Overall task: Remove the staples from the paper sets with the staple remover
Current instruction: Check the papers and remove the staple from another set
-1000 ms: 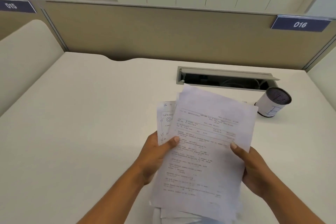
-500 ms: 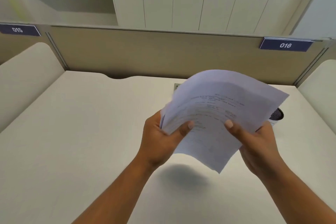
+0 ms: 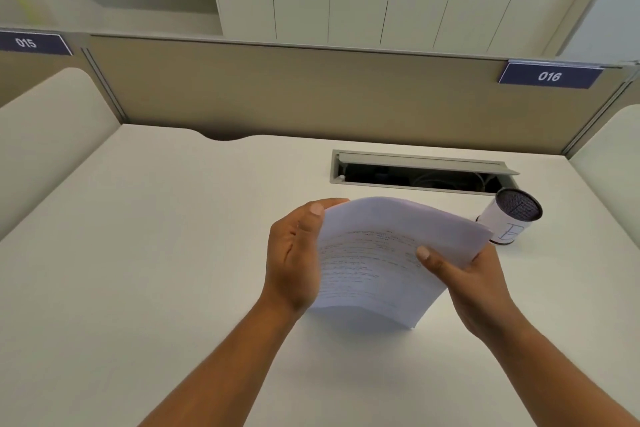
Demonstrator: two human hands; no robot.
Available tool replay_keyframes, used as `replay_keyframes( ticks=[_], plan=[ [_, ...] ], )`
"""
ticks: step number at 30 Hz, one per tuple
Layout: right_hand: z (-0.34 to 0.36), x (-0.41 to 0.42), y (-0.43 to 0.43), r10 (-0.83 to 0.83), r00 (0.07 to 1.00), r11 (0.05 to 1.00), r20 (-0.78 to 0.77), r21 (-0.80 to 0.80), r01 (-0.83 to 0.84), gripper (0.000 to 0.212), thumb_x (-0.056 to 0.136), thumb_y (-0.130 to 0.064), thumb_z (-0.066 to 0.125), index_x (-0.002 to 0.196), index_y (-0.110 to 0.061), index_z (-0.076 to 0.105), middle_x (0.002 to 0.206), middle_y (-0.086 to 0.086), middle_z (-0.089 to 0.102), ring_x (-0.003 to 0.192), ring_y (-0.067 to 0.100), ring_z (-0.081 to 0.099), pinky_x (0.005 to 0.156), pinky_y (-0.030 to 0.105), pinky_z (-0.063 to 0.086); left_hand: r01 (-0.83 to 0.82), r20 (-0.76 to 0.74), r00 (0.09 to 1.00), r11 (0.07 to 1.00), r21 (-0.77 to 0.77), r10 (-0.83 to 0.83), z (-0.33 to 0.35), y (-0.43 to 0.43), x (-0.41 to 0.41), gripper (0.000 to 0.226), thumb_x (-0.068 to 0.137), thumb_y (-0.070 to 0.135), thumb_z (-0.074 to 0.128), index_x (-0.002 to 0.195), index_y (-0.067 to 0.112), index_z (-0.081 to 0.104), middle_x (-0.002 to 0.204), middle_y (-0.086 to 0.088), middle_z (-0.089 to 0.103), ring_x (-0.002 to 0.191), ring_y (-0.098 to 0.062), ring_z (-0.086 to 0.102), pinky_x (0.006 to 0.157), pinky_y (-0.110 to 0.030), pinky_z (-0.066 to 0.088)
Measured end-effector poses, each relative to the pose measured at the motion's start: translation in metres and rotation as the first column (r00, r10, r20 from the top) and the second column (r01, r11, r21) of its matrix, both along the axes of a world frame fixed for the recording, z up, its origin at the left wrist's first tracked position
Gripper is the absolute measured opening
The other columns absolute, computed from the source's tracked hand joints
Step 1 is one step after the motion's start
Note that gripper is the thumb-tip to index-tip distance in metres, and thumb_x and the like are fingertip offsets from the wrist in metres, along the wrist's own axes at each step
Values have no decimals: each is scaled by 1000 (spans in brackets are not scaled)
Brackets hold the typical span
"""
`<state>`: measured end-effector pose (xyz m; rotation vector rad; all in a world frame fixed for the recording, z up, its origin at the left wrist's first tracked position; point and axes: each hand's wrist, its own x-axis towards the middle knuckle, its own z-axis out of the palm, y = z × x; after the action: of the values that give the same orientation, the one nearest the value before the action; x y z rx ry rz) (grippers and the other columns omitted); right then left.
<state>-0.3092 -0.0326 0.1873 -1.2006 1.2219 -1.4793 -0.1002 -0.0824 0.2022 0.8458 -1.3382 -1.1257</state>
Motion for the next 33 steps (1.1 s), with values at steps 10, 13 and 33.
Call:
replay_keyframes(
  ticks=[10, 13, 33],
  plan=[
    [-30, -5, -12, 8, 1000, 995, -14, 95, -7, 32, 86, -6, 71, 104, -31, 72, 106, 1, 75, 98, 25, 70, 76, 36, 60, -25, 215, 977, 994, 105, 1, -32, -10, 5, 31, 89, 24, 70, 87, 55, 68, 81, 26, 71, 82, -11, 68, 73, -31, 59],
    [-29, -9, -15, -2, 1000, 997, 14, 79, 1, 28, 87, -2, 67, 104, -24, 73, 106, 3, 76, 96, 26, 71, 75, 34, 60, -49, 166, 986, 991, 127, 27, -36, -14, 4, 25, 90, 27, 69, 88, 52, 69, 82, 17, 73, 83, -13, 69, 71, -33, 59],
    [-31, -8, -12, -47, 999, 994, 26, 96, 45, 26, 88, -2, 65, 103, -21, 74, 104, 2, 77, 95, 23, 73, 74, 29, 59, 13, 150, 987, 965, 261, -54, -44, -15, 0, 16, 81, 28, 75, 95, 36, 72, 91, 10, 76, 87, -18, 72, 69, -30, 62]
  ],
)
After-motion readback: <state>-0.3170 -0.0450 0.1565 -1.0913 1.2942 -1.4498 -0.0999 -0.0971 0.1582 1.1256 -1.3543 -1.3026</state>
